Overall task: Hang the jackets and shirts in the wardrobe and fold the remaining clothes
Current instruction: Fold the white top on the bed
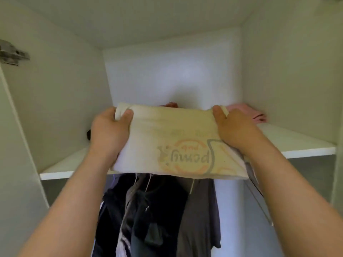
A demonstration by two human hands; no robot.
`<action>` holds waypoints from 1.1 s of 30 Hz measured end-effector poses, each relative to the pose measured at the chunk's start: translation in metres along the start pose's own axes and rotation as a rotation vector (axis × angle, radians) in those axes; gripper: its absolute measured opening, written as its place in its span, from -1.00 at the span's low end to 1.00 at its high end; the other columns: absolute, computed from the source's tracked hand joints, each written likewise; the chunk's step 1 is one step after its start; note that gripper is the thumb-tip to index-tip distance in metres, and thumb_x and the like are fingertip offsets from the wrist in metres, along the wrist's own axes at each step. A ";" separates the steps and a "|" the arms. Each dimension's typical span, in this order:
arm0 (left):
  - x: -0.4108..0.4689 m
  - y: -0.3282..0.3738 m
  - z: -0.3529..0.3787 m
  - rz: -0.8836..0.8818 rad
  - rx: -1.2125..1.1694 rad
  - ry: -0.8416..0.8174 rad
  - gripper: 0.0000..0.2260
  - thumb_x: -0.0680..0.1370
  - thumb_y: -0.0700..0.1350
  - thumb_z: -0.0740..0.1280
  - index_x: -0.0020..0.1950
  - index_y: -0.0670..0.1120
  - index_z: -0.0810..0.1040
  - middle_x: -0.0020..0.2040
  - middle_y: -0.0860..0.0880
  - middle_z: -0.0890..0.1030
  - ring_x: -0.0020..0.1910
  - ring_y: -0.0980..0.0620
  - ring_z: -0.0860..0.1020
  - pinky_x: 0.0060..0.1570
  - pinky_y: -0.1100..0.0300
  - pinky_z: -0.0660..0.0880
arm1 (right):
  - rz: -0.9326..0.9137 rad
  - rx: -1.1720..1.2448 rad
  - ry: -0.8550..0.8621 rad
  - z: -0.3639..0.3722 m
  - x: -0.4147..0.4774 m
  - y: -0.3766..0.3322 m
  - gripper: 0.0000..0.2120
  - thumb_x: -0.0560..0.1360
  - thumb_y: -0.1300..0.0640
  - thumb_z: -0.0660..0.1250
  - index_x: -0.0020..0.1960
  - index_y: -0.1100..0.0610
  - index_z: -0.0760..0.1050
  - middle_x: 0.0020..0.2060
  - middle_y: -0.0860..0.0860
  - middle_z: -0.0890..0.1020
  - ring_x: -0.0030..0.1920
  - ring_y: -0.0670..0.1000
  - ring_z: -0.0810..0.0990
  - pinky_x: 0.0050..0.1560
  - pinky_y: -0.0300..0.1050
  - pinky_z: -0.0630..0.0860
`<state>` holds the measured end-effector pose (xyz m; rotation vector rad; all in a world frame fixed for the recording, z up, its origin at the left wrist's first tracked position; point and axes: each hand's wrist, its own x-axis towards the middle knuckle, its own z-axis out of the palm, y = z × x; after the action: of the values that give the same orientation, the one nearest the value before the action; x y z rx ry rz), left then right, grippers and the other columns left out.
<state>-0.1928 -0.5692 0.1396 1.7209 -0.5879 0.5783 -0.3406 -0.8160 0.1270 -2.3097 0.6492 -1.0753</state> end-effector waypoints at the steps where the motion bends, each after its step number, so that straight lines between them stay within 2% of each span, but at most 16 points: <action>1: 0.007 0.002 0.018 -0.002 -0.011 -0.060 -0.68 0.62 0.05 0.34 -0.10 -0.21 0.57 -0.16 -0.19 0.64 -0.11 -0.26 0.59 -0.11 -0.11 0.53 | 0.041 -0.075 0.004 -0.011 0.006 0.008 -0.44 0.68 -0.20 0.00 0.31 0.21 0.50 0.23 0.29 0.58 0.08 0.26 0.56 0.05 0.03 0.45; 3: 0.023 0.008 0.053 0.002 0.041 -0.136 -0.61 0.63 0.02 0.30 -0.30 -0.19 0.40 -0.35 -0.15 0.46 -0.29 -0.22 0.41 -0.32 -0.02 0.35 | 0.140 -0.238 -0.024 -0.033 0.023 0.020 -0.40 0.69 -0.19 -0.04 0.35 0.25 0.49 0.28 0.30 0.55 0.19 0.28 0.55 0.17 0.05 0.44; 5: 0.039 0.020 0.084 -0.009 0.042 -0.190 -0.61 0.64 -0.01 0.27 -0.35 -0.12 0.36 -0.38 -0.12 0.39 -0.31 -0.18 0.39 -0.35 0.03 0.27 | 0.241 -0.313 -0.021 -0.053 0.045 0.027 -0.35 0.70 -0.18 -0.03 0.38 0.36 0.45 0.36 0.34 0.48 0.33 0.30 0.48 0.26 0.00 0.38; 7: 0.051 0.026 0.117 -0.001 0.080 -0.287 -0.70 0.66 -0.04 0.25 -0.08 -0.25 0.59 -0.12 -0.28 0.59 -0.06 -0.30 0.56 -0.12 -0.01 0.45 | 0.289 -0.350 0.014 -0.064 0.064 0.035 -0.35 0.70 -0.18 0.02 0.38 0.38 0.44 0.38 0.33 0.47 0.35 0.30 0.47 0.28 -0.01 0.38; 9: 0.056 0.022 0.151 -0.007 0.238 -0.445 -0.65 0.68 -0.08 0.22 0.34 -0.30 0.51 0.30 -0.30 0.55 0.30 -0.27 0.51 0.22 0.03 0.43 | 0.318 -0.415 0.068 -0.067 0.075 0.047 -0.38 0.68 -0.20 0.09 0.40 0.34 0.40 0.36 0.31 0.50 0.33 0.30 0.49 0.26 0.03 0.41; 10: 0.053 0.019 0.164 -0.022 0.310 -0.501 -0.60 0.68 -0.10 0.22 0.44 -0.31 0.40 0.39 -0.29 0.48 0.36 -0.24 0.48 0.28 0.04 0.42 | 0.355 -0.474 0.077 -0.064 0.075 0.052 -0.38 0.66 -0.21 0.13 0.42 0.30 0.36 0.36 0.29 0.49 0.33 0.30 0.48 0.27 0.06 0.41; 13: 0.047 0.014 0.190 0.050 0.452 -0.604 -0.50 0.69 0.00 0.20 0.51 -0.29 0.25 0.46 -0.27 0.37 0.39 -0.25 0.44 0.29 0.02 0.43 | 0.302 -0.657 0.024 -0.041 0.067 0.065 -0.50 0.64 -0.15 0.16 0.39 0.20 0.35 0.32 0.23 0.49 0.31 0.28 0.47 0.27 0.13 0.43; 16: 0.035 0.012 0.211 0.245 0.463 -0.875 -0.41 0.70 0.20 0.06 0.62 -0.13 0.18 0.60 -0.16 0.25 0.51 -0.21 0.32 0.48 -0.03 0.28 | 0.171 -0.563 -0.236 -0.014 0.055 0.073 -0.67 0.67 -0.17 0.07 0.15 -0.02 0.51 0.27 0.12 0.57 0.27 0.16 0.52 0.27 0.06 0.43; 18: 0.026 0.007 0.219 0.356 0.586 -1.106 -0.39 0.70 0.27 -0.09 0.66 -0.04 0.14 0.65 -0.08 0.16 0.60 -0.12 0.20 0.57 -0.01 0.10 | 0.163 -0.493 -0.376 -0.007 0.047 0.073 -0.58 0.70 -0.19 -0.03 0.34 -0.10 0.49 0.46 0.04 0.46 0.42 0.09 0.42 0.41 0.02 0.28; 19: 0.027 0.005 0.221 0.384 0.633 -1.161 -0.37 0.69 0.28 -0.14 0.67 -0.03 0.11 0.67 -0.05 0.11 0.62 -0.09 0.15 0.58 -0.01 0.03 | 0.165 -0.491 -0.404 -0.009 0.047 0.073 -0.52 0.70 -0.20 -0.06 0.49 -0.07 0.38 0.54 0.00 0.35 0.50 0.06 0.33 0.48 0.00 0.19; 21: 0.036 0.000 0.221 0.384 0.668 -1.223 -0.35 0.68 0.31 -0.16 0.68 -0.02 0.02 0.68 -0.01 0.00 0.64 -0.04 0.07 0.57 0.02 -0.07 | 0.174 -0.515 -0.458 -0.015 0.048 0.074 -0.46 0.70 -0.22 -0.08 0.61 -0.05 0.19 0.60 -0.06 0.21 0.58 0.03 0.20 0.53 -0.02 0.06; 26: 0.048 0.001 0.210 0.356 0.801 -1.247 -0.38 0.69 0.29 -0.17 0.68 0.01 -0.06 0.68 0.02 -0.07 0.64 -0.02 0.04 0.56 0.07 -0.10 | 0.244 -0.588 -0.536 -0.024 0.042 0.066 -0.50 0.75 -0.06 -0.14 0.61 0.11 0.13 0.62 0.04 0.13 0.59 0.08 0.14 0.46 -0.10 0.04; 28: 0.042 0.006 0.206 0.351 0.863 -1.182 -0.40 0.71 0.26 -0.12 0.65 -0.04 0.16 0.66 -0.07 0.13 0.58 -0.08 0.22 0.54 0.02 0.05 | 0.278 -0.578 -0.517 -0.024 0.040 0.064 -0.52 0.76 0.04 -0.16 0.62 0.19 0.09 0.63 0.08 0.10 0.60 0.08 0.10 0.40 -0.17 0.02; 30: 0.030 0.012 0.205 0.474 0.971 -0.940 -0.56 0.71 0.21 0.04 0.27 -0.06 0.52 0.41 -0.13 0.49 0.25 -0.15 0.48 0.31 -0.05 0.37 | 0.310 -0.566 -0.504 -0.023 0.041 0.065 -0.50 0.75 0.03 -0.16 0.65 0.17 0.00 0.64 0.06 0.03 0.62 0.05 0.04 0.47 -0.15 -0.03; 31: 0.021 0.016 0.205 0.579 0.977 -0.789 -0.68 0.69 0.15 0.13 0.11 -0.04 0.54 0.25 -0.11 0.56 0.11 -0.15 0.51 0.09 -0.02 0.42 | 0.317 -0.571 -0.491 -0.024 0.041 0.068 -0.49 0.75 0.00 -0.15 0.66 0.13 -0.03 0.64 0.04 0.01 0.62 0.04 0.02 0.51 -0.11 -0.05; 33: 0.003 0.027 0.209 0.664 0.828 -0.729 -0.77 0.68 0.02 0.20 0.09 -0.07 0.58 0.14 -0.12 0.57 0.06 -0.16 0.52 -0.06 0.03 0.40 | 0.319 -0.595 -0.491 -0.026 0.041 0.072 -0.49 0.74 0.03 -0.13 0.64 0.18 0.03 0.63 0.09 0.08 0.61 0.10 0.09 0.52 -0.07 0.03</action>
<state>-0.1932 -0.7785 0.1178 2.5426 -1.6474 0.6965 -0.3521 -0.9016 0.1198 -2.6752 1.1913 -0.1496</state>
